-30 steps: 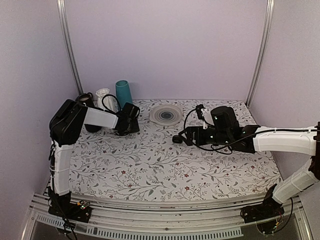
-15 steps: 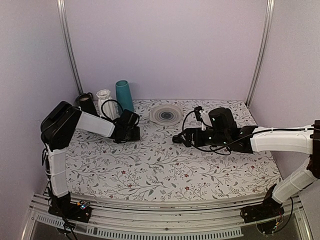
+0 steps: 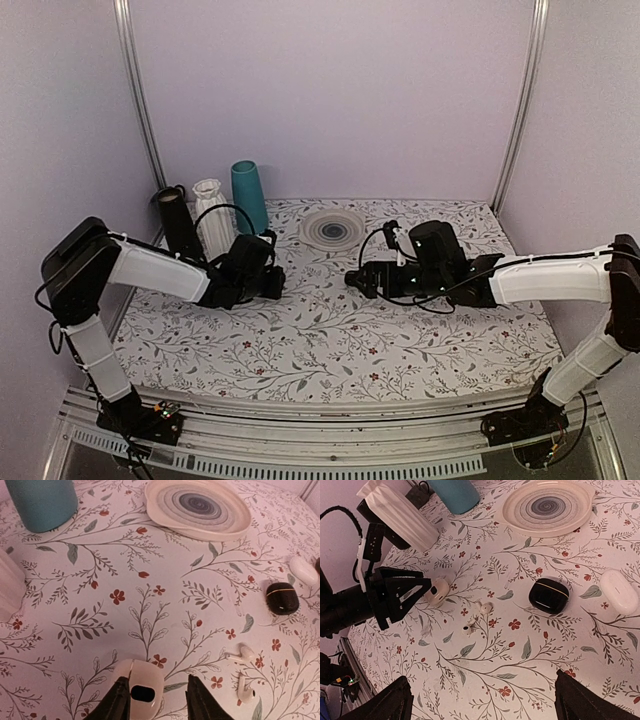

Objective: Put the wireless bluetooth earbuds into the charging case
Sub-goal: Move the charging case to the center of the board.

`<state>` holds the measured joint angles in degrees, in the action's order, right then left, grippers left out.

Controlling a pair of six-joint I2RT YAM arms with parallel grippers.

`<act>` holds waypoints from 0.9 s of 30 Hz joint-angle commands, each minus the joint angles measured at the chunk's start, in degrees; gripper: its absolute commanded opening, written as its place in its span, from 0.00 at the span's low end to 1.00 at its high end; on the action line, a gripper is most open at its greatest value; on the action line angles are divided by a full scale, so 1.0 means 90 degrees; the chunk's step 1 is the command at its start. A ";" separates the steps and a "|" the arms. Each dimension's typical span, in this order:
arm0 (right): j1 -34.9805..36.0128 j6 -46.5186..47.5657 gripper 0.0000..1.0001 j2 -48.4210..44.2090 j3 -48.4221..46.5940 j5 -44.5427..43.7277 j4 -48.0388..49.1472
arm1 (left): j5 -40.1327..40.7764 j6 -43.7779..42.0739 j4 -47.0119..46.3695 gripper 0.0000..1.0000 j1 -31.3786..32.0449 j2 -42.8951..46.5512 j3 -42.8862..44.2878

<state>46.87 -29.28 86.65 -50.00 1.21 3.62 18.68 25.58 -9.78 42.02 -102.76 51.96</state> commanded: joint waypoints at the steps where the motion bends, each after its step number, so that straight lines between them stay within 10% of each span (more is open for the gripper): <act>1: 0.0026 -0.0234 0.99 0.0102 -0.0010 0.0116 0.0301 | -0.0038 -0.0448 -0.0759 0.40 0.0199 0.0525 -0.0489; 12: 0.0032 -0.0419 0.99 0.0352 -0.0088 0.0284 0.0428 | -0.0391 -0.0603 -0.1214 0.34 0.0295 0.1262 -0.1146; 27: 0.0027 -0.0373 0.99 0.0443 -0.0174 0.0353 0.0424 | 0.0478 0.0277 0.1114 0.60 0.0226 0.0020 0.0274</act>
<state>46.87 -32.38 90.70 -50.26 3.81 6.31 20.43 24.34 -7.07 44.03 -99.90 51.53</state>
